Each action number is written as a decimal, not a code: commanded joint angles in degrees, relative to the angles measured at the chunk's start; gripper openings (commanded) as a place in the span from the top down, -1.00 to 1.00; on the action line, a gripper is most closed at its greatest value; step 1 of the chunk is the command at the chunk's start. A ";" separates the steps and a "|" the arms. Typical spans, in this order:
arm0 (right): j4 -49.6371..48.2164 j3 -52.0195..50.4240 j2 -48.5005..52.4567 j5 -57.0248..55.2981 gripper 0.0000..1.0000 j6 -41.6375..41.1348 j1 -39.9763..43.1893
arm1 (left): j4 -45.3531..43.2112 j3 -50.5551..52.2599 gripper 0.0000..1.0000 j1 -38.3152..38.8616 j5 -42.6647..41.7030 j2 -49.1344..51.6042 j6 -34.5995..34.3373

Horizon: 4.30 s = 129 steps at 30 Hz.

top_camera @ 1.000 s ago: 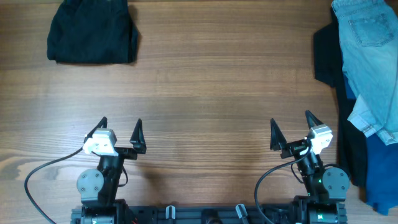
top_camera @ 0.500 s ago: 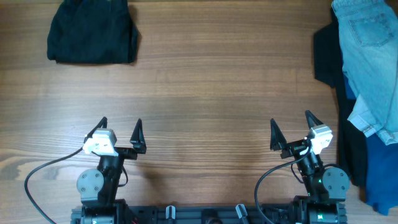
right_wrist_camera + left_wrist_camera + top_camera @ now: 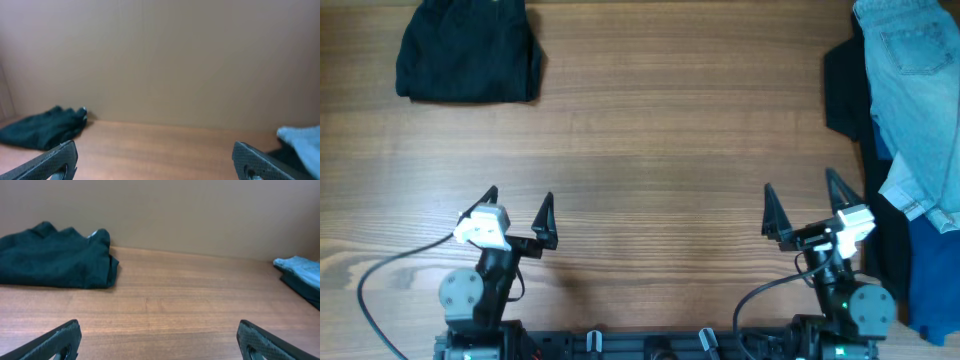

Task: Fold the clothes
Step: 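Reach the right gripper toward the light blue jeans in the right pile, then grasp the light blue jeans with the right gripper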

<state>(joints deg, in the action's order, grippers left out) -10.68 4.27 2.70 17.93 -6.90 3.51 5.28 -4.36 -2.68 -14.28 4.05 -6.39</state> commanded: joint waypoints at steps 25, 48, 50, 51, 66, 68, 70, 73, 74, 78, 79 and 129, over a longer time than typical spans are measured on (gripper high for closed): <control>29.97 58.14 59.60 10.43 -1.00 10.05 0.11 | 30.56 -50.86 -1.00 0.33 -8.24 57.55 -2.16; 26.91 65.53 78.62 -6.95 -0.99 10.32 10.91 | 24.06 -51.10 -1.00 0.33 -13.29 67.21 -3.48; 25.51 65.53 80.39 -6.97 -1.00 9.53 15.56 | 24.06 -51.10 -1.00 0.33 -13.29 67.21 -3.48; 24.85 65.53 81.20 -6.97 -0.99 9.18 17.57 | 24.06 -51.10 -1.00 0.33 -13.29 67.21 -3.48; 20.44 65.53 99.16 -7.17 -0.98 2.25 41.05 | 24.76 -51.10 -1.00 0.33 -13.29 67.21 -3.48; 19.71 65.53 101.44 -6.12 -0.93 2.38 42.10 | 24.90 -51.10 -1.00 0.33 -13.29 67.21 -3.48; 19.08 65.53 103.10 -5.60 -0.90 2.38 42.49 | 24.92 -51.10 -1.00 0.33 -13.31 67.21 -3.48; 17.66 65.53 105.72 -5.16 -0.85 2.45 42.51 | 25.00 -51.10 -1.00 0.33 -13.31 67.21 -3.50; 17.18 65.53 106.62 -4.92 -0.81 2.43 42.47 | 25.18 -51.10 -1.00 0.33 -13.31 67.21 -3.48; 16.31 65.53 109.33 -4.55 -0.68 2.73 42.45 | 25.75 -51.10 -1.00 0.33 -13.31 67.21 -3.48; 16.31 65.53 109.87 -4.55 -0.68 3.15 42.45 | 25.81 -51.10 -1.00 0.33 -13.31 67.21 -3.48; 30.01 65.96 89.81 -4.39 0.91 -1.60 18.23 | 23.41 -51.10 -1.00 0.33 -13.35 67.21 -4.59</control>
<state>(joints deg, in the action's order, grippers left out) 19.07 68.84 94.24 12.95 -9.43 21.80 29.04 -54.30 -2.68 -26.72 71.22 -10.24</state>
